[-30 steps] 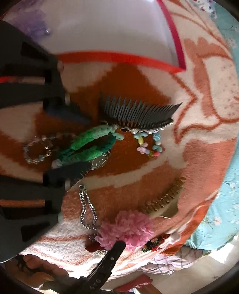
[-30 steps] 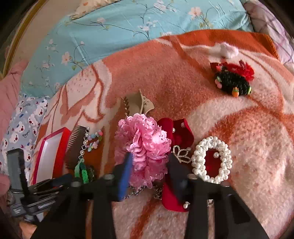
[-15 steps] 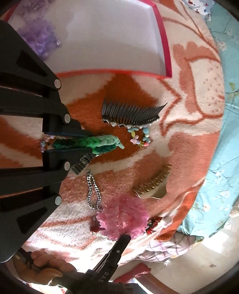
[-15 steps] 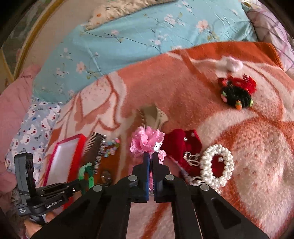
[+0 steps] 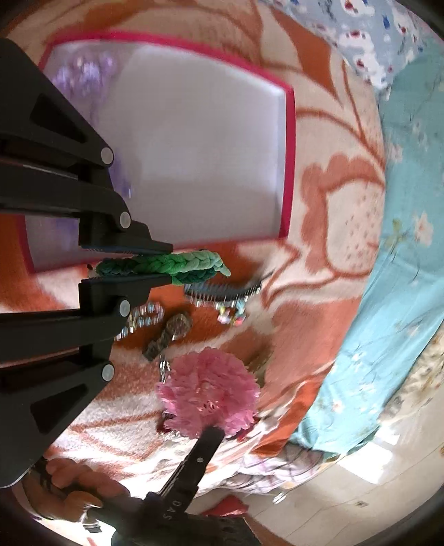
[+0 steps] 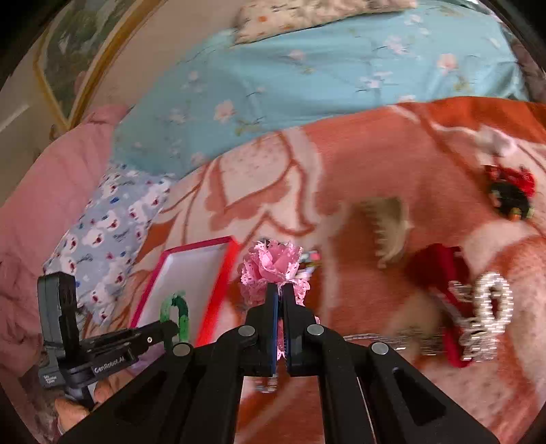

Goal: Organize jewelry
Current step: 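Carry the green band and pink flower into the box and release both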

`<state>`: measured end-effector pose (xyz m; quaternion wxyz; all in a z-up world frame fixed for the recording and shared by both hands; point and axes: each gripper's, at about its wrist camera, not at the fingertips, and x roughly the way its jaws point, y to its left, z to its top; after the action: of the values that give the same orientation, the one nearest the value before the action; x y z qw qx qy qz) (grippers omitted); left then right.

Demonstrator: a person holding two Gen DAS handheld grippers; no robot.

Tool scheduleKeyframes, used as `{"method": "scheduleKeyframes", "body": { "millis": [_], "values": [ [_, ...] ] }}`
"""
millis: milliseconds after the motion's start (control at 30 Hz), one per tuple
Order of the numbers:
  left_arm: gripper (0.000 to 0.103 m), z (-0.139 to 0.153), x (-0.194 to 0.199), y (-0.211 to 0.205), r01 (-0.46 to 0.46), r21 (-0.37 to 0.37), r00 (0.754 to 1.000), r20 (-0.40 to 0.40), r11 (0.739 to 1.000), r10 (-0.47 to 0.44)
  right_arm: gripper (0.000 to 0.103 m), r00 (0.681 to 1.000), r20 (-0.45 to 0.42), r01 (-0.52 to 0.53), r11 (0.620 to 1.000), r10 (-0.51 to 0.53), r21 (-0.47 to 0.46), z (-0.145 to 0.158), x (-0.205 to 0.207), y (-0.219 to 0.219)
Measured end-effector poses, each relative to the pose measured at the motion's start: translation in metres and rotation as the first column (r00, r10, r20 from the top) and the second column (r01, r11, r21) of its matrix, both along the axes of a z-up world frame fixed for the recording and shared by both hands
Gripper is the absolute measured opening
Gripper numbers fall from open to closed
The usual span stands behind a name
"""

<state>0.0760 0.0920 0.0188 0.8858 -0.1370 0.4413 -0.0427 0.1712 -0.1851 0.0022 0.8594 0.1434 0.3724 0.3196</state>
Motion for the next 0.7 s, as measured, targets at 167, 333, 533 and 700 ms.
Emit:
{"method": "scheduleKeyframes", "body": {
  "millis": [167, 333, 533, 700],
  "values": [
    [0.008, 0.004, -0.007, 0.040, -0.078, 0.005, 0.997, 0.009, 0.997, 0.078, 0.002, 0.997, 0.007, -0.078, 0.997, 0.078, 0.019, 0.005, -0.007, 0.043],
    [0.008, 0.001, -0.003, 0.072, -0.138, 0.015, 0.990, 0.009, 0.990, 0.138, 0.002, 0.992, 0.003, -0.128, 0.991, 0.128, 0.044, 0.006, -0.003, 0.085],
    [0.008, -0.012, 0.018, 0.105, -0.181, 0.025, 0.983, -0.009, 0.983, 0.181, 0.002, 0.986, -0.005, -0.168, 0.984, 0.168, 0.052, 0.002, 0.011, 0.135],
    [0.008, -0.025, 0.043, 0.126, -0.204, 0.025, 0.978, -0.033, 0.979, 0.204, 0.002, 0.983, -0.034, -0.179, 0.983, 0.180, 0.038, -0.012, 0.030, 0.170]
  ]
}}
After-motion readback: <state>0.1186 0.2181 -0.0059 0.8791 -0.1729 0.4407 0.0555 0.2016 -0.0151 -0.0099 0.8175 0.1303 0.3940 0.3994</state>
